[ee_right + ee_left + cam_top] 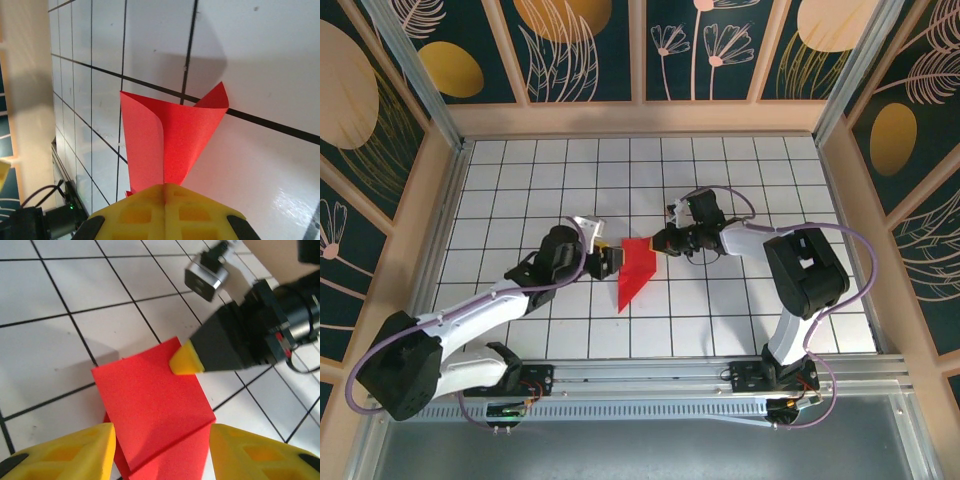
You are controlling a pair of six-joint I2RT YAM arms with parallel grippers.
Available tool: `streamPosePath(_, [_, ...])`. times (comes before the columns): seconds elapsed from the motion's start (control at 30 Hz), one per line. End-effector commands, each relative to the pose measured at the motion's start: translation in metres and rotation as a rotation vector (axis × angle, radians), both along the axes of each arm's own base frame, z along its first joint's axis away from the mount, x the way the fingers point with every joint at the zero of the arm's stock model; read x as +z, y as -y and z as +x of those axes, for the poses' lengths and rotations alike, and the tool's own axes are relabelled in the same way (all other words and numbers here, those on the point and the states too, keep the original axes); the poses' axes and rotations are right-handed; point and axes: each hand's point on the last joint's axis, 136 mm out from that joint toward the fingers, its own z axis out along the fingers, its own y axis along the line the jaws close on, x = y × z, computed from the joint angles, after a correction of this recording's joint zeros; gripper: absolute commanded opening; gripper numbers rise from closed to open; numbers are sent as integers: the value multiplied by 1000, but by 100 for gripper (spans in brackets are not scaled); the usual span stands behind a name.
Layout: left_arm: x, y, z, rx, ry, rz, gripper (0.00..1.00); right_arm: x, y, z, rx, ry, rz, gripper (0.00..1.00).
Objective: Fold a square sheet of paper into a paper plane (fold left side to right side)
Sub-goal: Place the paper at the center of the table, then fold the wing for the fifth time at the center of the table.
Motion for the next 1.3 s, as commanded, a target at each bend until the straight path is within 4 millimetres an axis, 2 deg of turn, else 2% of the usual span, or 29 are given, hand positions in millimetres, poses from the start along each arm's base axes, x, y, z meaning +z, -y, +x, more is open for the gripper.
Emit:
streamPosePath(0.0, [-7,2,-11,2,-3,99,52,-1,7,4,-57,-75,-10,0])
streamPosePath(0.2, [-21,25,-26,-28,-5,227,52,0,8,8,-67,-98,-19,0])
streamPosePath(0.53, [-51,60,-42,-66,20,490,55,-2,11,11,-79,-106,-32,0])
streamPosePath(0.67, [-64,68,-46,-61,24,565,60,-4,14,12,-84,-115,-32,0])
streamPosePath(0.83, [-80,67,-44,-30,29,658,61,-8,15,11,-83,-125,-40,0])
streamPosePath(1.0, [-92,54,-41,-5,38,774,61,-10,16,11,-84,-130,-43,0])
streamPosePath(1.03, [-101,51,-42,-6,31,802,61,-11,17,11,-85,-130,-45,0])
streamPosePath(1.27, [-104,53,-38,21,39,795,60,-10,17,12,-97,-136,-44,0])
